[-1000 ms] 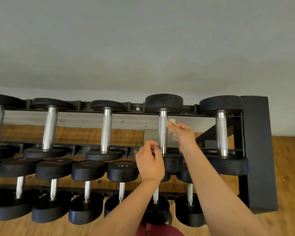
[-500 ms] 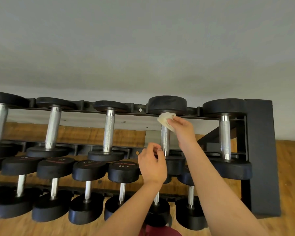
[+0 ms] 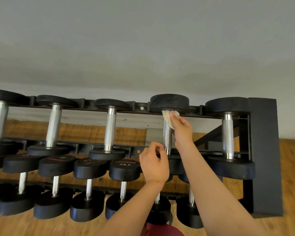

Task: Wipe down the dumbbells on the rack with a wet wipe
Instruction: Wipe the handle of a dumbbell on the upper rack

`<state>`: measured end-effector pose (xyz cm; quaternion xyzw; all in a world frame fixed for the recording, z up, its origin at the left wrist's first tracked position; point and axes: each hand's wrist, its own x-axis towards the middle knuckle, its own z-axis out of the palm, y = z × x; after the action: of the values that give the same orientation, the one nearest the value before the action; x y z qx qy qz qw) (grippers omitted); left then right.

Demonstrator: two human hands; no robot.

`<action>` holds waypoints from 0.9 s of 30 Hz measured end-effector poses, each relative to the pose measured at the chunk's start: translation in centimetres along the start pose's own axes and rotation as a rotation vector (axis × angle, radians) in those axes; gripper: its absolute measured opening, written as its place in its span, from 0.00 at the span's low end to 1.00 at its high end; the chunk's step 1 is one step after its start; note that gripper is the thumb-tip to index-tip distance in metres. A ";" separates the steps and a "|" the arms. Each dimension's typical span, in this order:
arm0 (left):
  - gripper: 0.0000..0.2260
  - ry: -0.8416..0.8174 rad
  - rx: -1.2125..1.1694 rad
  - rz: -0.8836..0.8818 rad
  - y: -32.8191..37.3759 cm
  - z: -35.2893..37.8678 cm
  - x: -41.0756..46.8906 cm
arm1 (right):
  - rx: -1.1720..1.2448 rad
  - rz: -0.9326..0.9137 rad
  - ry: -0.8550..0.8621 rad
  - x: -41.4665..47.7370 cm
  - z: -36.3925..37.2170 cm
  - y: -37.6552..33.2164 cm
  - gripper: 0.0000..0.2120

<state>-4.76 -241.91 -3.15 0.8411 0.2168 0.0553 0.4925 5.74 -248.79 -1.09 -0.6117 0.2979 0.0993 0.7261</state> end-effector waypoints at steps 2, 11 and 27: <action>0.08 0.001 0.000 -0.001 0.0 0.0 0.0 | 0.006 0.040 -0.051 0.2 0.0 -0.1 0.06; 0.07 0.006 0.009 -0.001 -0.1 0.0 0.0 | -0.087 0.023 -0.032 1.0 -0.2 -0.3 0.06; 0.13 0.046 0.029 0.082 -1.0 0.4 0.2 | -0.512 -0.126 -0.195 -1.1 -5.4 2.7 0.07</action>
<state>-4.75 -241.71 -4.28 0.8547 0.1942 0.0914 0.4727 1.82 -253.06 -3.09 -0.7801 0.1532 0.1843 0.5780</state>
